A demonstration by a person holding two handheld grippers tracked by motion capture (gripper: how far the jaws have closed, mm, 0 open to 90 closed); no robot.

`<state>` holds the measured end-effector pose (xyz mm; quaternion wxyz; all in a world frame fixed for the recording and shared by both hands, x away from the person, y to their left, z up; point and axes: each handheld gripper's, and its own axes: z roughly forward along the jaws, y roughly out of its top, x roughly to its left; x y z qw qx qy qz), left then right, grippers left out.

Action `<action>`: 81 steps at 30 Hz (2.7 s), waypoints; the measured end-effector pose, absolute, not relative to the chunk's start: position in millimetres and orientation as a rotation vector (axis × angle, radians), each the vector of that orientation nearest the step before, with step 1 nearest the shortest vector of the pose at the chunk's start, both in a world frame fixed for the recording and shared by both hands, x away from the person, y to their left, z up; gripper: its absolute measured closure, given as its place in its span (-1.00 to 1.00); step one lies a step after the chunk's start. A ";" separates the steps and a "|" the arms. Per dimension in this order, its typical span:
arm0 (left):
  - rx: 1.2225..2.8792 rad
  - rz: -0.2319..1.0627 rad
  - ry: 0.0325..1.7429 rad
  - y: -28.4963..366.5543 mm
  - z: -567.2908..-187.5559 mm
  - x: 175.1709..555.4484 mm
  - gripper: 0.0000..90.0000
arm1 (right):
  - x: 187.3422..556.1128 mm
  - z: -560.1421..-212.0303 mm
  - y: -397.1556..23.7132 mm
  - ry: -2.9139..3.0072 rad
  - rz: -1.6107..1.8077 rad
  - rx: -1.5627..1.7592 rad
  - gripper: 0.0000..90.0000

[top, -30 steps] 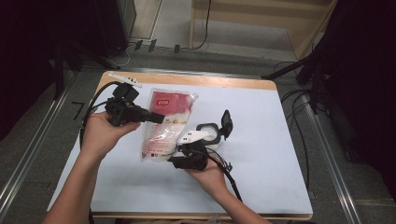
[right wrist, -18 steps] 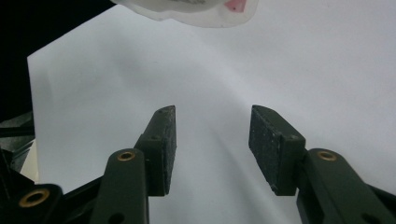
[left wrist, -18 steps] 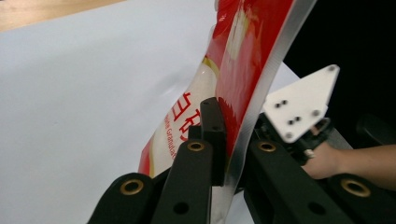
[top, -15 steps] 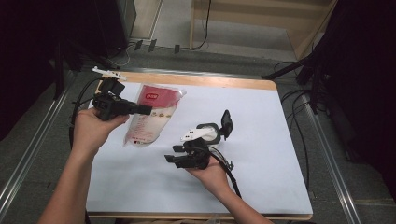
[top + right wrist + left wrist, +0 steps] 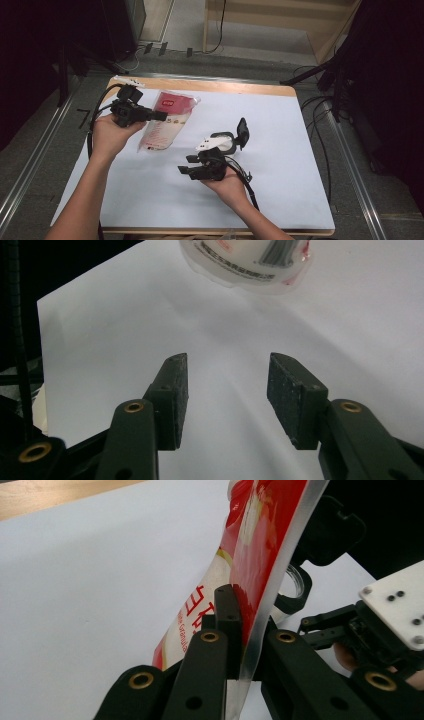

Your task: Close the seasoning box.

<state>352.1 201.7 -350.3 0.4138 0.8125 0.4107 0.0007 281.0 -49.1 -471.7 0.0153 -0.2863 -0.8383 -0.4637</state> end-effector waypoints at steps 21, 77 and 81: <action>2.031 -0.022 1.007 199.2 -382.5 366.4 1.00 | 272.5 -469.5 -62.4 -2.621 -1.451 -0.896 0.13; 1.974 -0.009 1.033 277.8 -391.4 298.4 0.33 | 269.0 -432.8 -145.0 -2.625 -1.504 -0.969 0.19; 1.986 0.022 1.041 285.3 -390.6 292.8 0.32 | 269.2 -430.5 -155.4 -2.638 -1.490 -0.992 0.29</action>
